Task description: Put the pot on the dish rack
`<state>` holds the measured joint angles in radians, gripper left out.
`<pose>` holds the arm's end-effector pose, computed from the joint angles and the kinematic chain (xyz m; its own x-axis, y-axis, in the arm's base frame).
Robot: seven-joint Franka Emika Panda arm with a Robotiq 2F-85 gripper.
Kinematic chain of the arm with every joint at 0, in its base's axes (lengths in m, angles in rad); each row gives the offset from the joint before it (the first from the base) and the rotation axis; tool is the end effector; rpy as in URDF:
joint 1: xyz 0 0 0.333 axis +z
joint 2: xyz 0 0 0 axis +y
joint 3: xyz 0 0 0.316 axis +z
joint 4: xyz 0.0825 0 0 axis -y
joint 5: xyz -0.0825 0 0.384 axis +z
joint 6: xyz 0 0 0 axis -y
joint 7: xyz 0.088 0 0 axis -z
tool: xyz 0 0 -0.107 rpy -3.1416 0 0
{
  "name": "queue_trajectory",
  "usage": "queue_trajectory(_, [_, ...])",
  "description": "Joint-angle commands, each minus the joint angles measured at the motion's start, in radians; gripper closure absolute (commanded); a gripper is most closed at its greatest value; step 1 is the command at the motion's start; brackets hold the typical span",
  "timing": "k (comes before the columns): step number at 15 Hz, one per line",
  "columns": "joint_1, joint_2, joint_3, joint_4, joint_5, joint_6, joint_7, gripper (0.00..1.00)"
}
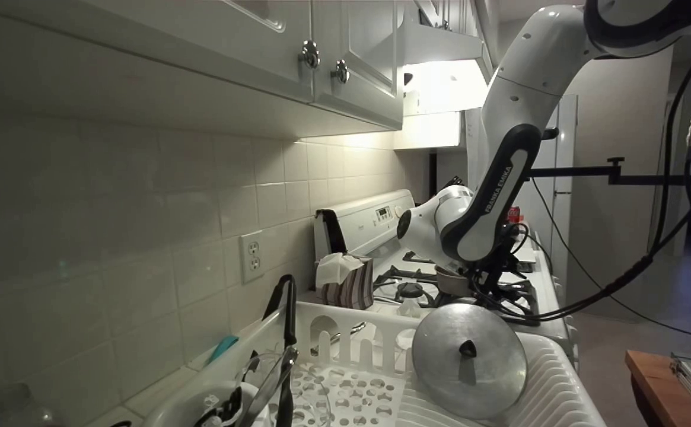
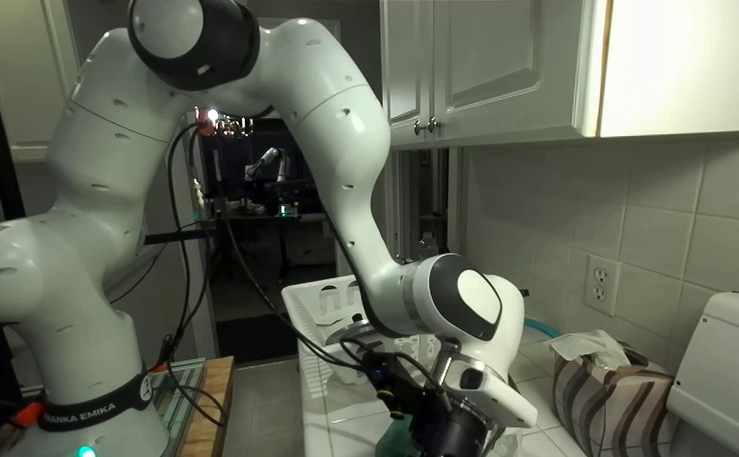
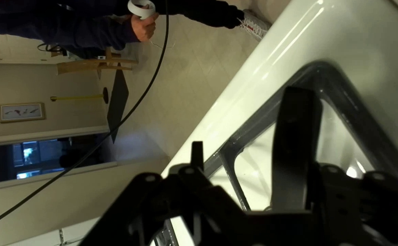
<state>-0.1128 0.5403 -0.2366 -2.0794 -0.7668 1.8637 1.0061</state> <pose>0.4592 -0.2297 0.1564 0.6601 -0.7507 -0.0248 -0.3729 -0.3562 0.8568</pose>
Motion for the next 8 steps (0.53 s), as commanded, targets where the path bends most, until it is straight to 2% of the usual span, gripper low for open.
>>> queue_trajectory(1, [0.010,0.015,-0.004,0.038,-0.029,-0.033,-0.024,0.66])
queue_trajectory(5, [0.023,0.001,0.004,0.045,-0.037,-0.059,-0.053,0.95])
queue_trajectory(8, [0.038,-0.004,0.007,0.043,-0.049,-0.074,-0.060,1.00])
